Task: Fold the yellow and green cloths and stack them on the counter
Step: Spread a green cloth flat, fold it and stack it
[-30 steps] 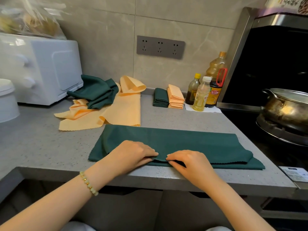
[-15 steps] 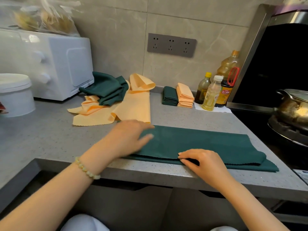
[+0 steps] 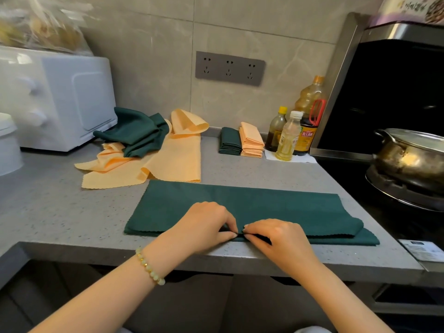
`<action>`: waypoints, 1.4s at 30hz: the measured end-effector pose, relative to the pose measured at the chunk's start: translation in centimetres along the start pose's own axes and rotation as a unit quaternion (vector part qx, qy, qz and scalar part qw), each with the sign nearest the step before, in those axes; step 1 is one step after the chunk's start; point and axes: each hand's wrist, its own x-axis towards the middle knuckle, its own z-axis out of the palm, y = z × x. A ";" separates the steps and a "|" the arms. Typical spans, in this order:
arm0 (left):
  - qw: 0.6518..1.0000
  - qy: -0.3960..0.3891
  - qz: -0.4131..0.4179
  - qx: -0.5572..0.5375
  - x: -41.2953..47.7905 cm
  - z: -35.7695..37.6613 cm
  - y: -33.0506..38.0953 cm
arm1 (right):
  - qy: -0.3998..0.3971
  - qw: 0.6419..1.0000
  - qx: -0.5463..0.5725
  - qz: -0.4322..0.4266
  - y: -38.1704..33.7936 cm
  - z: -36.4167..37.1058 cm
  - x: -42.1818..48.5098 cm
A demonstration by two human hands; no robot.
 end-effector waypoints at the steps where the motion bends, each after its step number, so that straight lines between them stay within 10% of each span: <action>1: 1.000 -0.003 0.000 -0.004 -0.1 0.1 0.0 | -0.005 1.000 0.006 0.003 0.2 0.0 -0.2; 16: 0.991 -0.050 -0.018 0.120 4.3 -0.4 3.1 | -0.073 0.996 0.012 0.053 5.1 -3.1 -2.6; 24: 0.999 -0.045 0.016 -0.008 9.9 3.8 4.5 | -0.126 0.987 -0.009 0.100 8.8 -6.2 -4.1; 42: 0.994 -0.105 -0.007 -0.001 10.7 5.3 3.9 | -0.061 0.985 -0.111 0.119 13.1 -10.4 -8.2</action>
